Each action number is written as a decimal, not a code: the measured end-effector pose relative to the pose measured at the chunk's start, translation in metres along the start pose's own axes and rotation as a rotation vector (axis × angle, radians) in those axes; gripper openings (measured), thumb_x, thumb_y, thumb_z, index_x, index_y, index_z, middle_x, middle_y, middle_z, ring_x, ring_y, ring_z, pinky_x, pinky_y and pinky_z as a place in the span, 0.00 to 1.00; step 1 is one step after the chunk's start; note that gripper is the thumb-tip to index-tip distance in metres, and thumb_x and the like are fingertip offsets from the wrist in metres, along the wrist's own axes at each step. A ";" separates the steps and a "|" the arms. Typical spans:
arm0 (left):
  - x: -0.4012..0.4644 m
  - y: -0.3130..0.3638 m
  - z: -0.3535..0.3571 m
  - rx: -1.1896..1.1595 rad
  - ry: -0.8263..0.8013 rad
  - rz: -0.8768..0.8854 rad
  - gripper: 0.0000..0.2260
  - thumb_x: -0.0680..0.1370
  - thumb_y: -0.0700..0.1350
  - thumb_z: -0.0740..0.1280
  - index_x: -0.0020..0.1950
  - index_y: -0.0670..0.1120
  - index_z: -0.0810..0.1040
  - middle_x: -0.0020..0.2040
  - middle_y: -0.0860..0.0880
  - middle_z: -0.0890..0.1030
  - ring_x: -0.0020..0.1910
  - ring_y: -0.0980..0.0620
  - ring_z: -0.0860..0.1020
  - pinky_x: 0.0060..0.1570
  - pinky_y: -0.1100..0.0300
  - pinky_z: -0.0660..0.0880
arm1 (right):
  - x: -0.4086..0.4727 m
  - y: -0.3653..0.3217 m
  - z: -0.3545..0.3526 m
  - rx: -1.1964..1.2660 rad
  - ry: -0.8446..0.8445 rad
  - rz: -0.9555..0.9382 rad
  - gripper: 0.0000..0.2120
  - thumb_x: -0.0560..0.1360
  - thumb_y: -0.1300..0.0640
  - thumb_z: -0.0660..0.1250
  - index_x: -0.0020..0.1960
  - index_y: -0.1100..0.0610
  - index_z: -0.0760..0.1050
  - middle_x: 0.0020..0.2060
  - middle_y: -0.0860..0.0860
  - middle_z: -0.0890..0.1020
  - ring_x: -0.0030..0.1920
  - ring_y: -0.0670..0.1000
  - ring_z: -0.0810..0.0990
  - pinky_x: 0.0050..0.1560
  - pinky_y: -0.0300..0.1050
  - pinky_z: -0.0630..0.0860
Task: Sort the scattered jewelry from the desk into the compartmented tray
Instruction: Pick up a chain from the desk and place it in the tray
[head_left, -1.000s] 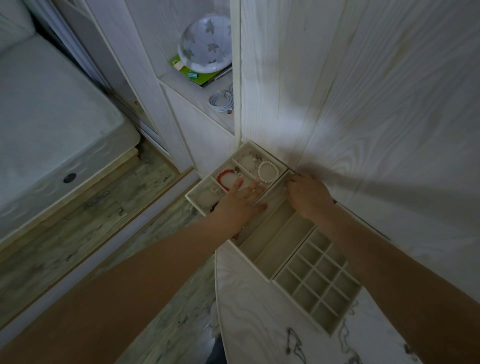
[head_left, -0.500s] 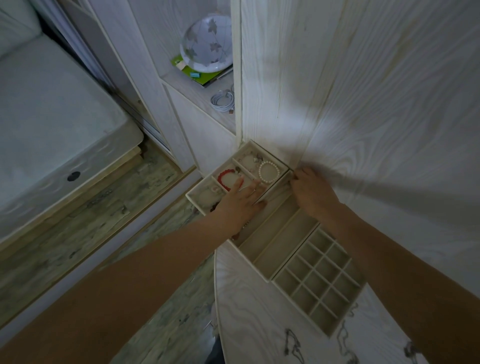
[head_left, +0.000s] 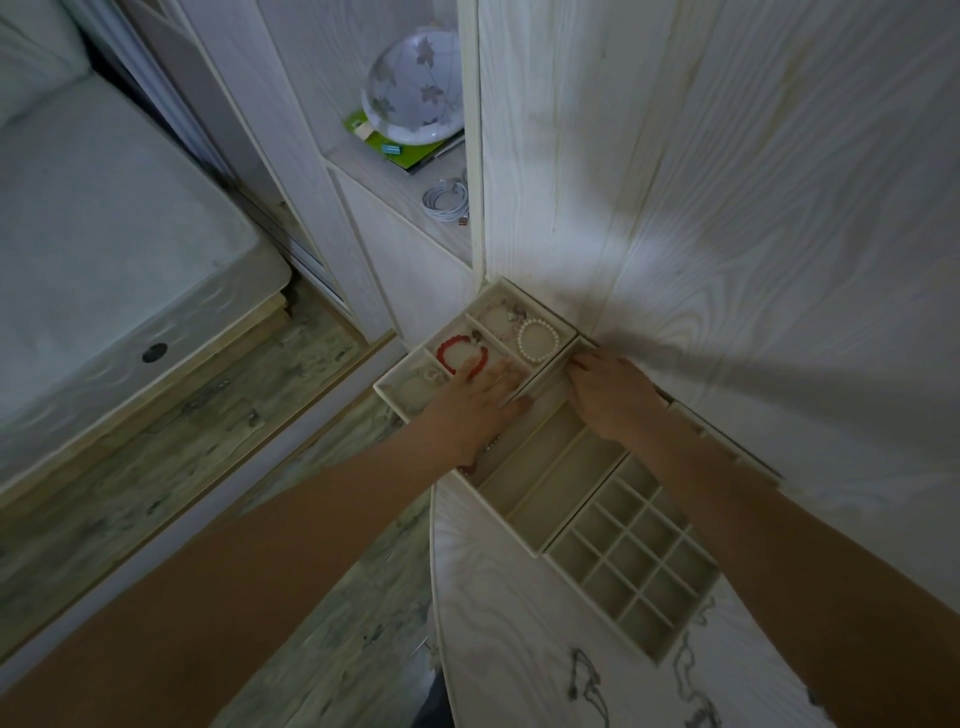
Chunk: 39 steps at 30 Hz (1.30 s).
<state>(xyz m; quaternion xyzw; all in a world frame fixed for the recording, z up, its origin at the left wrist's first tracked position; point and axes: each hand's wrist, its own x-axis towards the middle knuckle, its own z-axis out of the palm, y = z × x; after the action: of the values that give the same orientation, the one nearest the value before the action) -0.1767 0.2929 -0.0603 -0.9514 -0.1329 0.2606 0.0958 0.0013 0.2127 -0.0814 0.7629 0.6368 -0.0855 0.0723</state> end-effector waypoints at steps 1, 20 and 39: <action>-0.004 -0.001 0.001 -0.032 0.006 -0.004 0.44 0.72 0.50 0.72 0.77 0.49 0.45 0.78 0.44 0.44 0.76 0.44 0.43 0.72 0.44 0.42 | -0.001 -0.002 0.001 0.032 0.016 0.007 0.18 0.80 0.57 0.55 0.67 0.60 0.70 0.68 0.53 0.69 0.69 0.54 0.64 0.67 0.47 0.62; -0.017 0.011 0.023 0.017 0.293 -0.053 0.38 0.48 0.46 0.82 0.58 0.46 0.81 0.63 0.42 0.78 0.60 0.41 0.77 0.58 0.38 0.71 | -0.007 -0.019 0.004 0.161 -0.077 0.046 0.21 0.82 0.50 0.49 0.68 0.58 0.69 0.70 0.55 0.67 0.73 0.54 0.59 0.74 0.51 0.51; -0.019 0.043 -0.006 -0.398 0.389 -0.056 0.19 0.77 0.36 0.61 0.68 0.43 0.71 0.72 0.43 0.67 0.71 0.43 0.64 0.69 0.46 0.58 | -0.095 -0.040 -0.005 0.452 0.180 0.205 0.17 0.82 0.56 0.53 0.67 0.61 0.71 0.68 0.55 0.70 0.69 0.54 0.65 0.68 0.43 0.58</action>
<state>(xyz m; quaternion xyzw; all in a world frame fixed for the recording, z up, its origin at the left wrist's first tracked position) -0.1806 0.2458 -0.0573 -0.9797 -0.1867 0.0389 -0.0619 -0.0545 0.1296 -0.0558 0.8247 0.5247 -0.1496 -0.1489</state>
